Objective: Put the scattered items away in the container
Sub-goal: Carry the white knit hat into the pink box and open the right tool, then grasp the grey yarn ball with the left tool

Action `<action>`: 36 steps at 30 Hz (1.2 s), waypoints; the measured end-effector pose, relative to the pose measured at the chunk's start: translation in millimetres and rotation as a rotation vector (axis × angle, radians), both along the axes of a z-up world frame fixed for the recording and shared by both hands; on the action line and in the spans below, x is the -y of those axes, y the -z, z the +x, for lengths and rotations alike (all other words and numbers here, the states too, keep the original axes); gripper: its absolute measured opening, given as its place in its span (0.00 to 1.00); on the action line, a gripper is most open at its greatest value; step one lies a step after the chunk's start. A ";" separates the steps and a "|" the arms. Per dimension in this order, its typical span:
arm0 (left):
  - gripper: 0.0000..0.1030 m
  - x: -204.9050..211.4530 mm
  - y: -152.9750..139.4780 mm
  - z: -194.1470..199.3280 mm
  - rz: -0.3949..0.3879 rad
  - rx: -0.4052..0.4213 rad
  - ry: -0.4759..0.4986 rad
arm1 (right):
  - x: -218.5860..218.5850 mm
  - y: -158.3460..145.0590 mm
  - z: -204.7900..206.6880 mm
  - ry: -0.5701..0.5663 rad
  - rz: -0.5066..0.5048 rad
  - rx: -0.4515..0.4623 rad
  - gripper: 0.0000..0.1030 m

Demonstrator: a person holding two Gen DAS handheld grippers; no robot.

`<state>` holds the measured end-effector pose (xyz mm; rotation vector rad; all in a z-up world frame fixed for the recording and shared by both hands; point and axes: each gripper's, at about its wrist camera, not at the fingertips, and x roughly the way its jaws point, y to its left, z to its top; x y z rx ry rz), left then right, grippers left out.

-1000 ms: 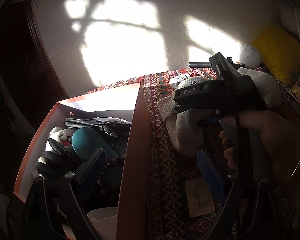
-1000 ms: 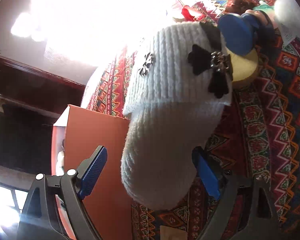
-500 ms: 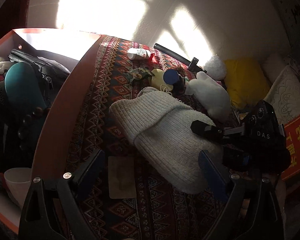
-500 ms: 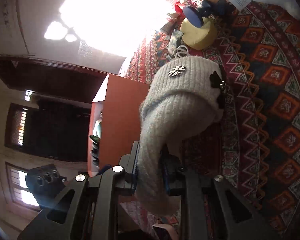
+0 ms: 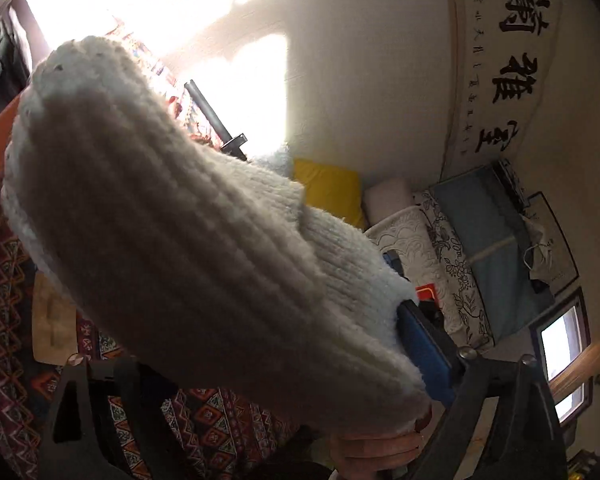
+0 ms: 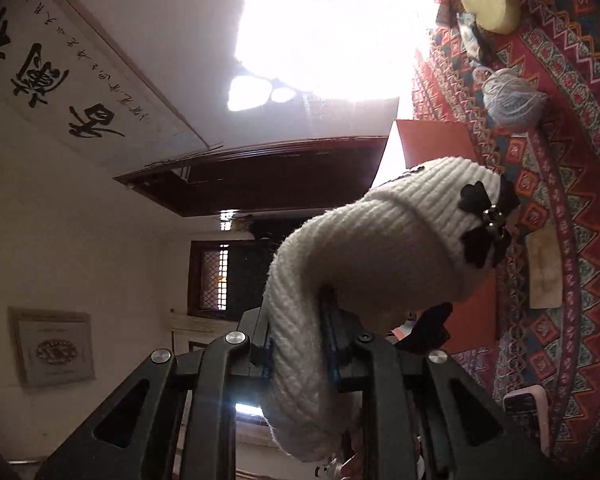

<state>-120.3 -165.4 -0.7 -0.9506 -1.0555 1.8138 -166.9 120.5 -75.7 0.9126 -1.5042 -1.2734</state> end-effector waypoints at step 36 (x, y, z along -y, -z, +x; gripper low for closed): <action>0.89 71.0 -47.1 11.7 -0.979 -0.076 -0.602 | -92.9 -3.3 -24.7 0.430 0.873 0.051 0.99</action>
